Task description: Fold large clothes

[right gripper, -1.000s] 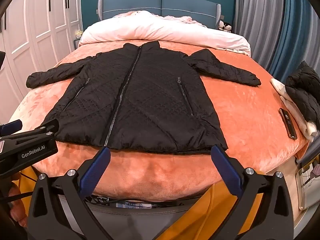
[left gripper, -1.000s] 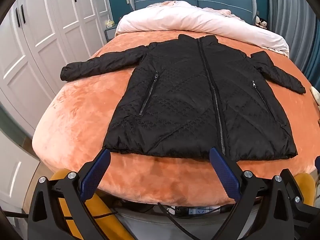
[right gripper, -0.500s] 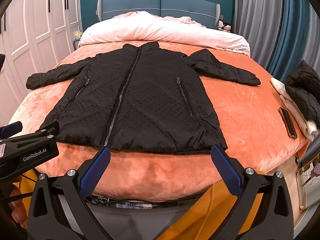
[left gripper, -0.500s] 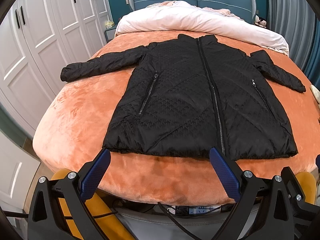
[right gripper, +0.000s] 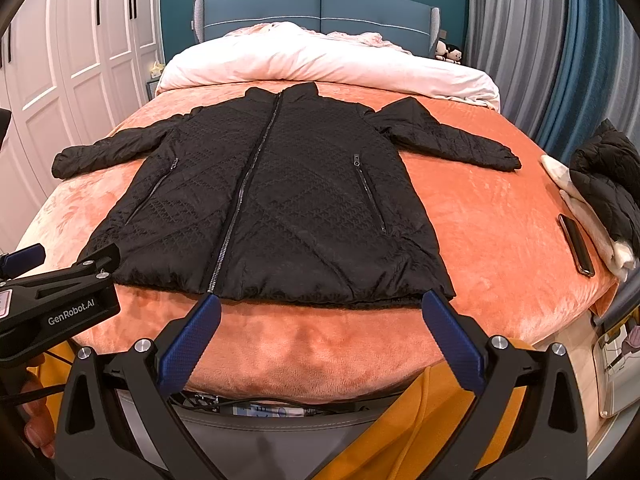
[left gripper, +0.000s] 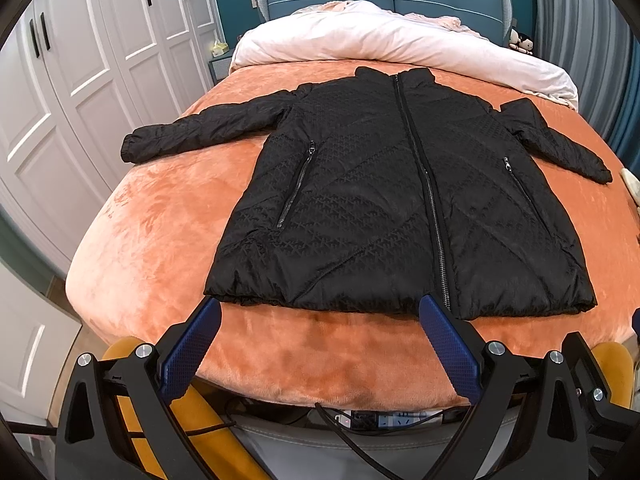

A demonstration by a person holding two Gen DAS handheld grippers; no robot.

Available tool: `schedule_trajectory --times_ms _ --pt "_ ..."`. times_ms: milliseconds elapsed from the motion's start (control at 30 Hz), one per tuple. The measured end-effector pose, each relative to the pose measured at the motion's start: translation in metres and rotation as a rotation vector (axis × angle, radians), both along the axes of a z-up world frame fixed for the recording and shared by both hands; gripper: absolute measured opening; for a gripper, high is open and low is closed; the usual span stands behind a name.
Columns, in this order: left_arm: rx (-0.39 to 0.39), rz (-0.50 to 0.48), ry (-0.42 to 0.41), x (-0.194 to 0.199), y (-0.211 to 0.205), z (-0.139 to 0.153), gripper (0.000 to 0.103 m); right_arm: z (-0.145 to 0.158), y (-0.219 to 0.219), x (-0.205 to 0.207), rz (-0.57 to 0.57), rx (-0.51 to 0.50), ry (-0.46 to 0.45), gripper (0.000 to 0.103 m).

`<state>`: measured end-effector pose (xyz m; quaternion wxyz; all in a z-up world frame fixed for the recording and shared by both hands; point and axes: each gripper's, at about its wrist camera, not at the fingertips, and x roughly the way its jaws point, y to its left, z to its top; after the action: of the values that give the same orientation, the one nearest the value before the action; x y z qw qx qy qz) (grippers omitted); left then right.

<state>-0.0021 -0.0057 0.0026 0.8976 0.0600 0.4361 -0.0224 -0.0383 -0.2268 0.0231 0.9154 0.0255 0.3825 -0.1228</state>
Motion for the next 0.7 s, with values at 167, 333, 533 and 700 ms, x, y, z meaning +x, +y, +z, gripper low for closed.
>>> schedule_trajectory --times_ms 167,333,533,700 --pt "0.001 -0.001 0.001 0.0021 0.0007 0.0000 0.097 -0.0017 -0.0004 -0.0005 0.000 0.002 0.000 0.098" --pt "0.003 -0.002 -0.002 -0.0013 -0.0008 -0.0002 0.097 -0.0013 -0.0005 -0.0003 0.000 0.002 0.000 0.098" --pt "0.003 -0.003 0.000 -0.0010 -0.0011 0.0008 0.097 -0.0016 -0.0003 -0.0005 -0.001 0.003 0.000 0.098" --pt "0.003 -0.002 -0.002 -0.0015 -0.0002 -0.0008 0.097 -0.0022 -0.0005 -0.0005 0.000 0.002 -0.001 0.098"
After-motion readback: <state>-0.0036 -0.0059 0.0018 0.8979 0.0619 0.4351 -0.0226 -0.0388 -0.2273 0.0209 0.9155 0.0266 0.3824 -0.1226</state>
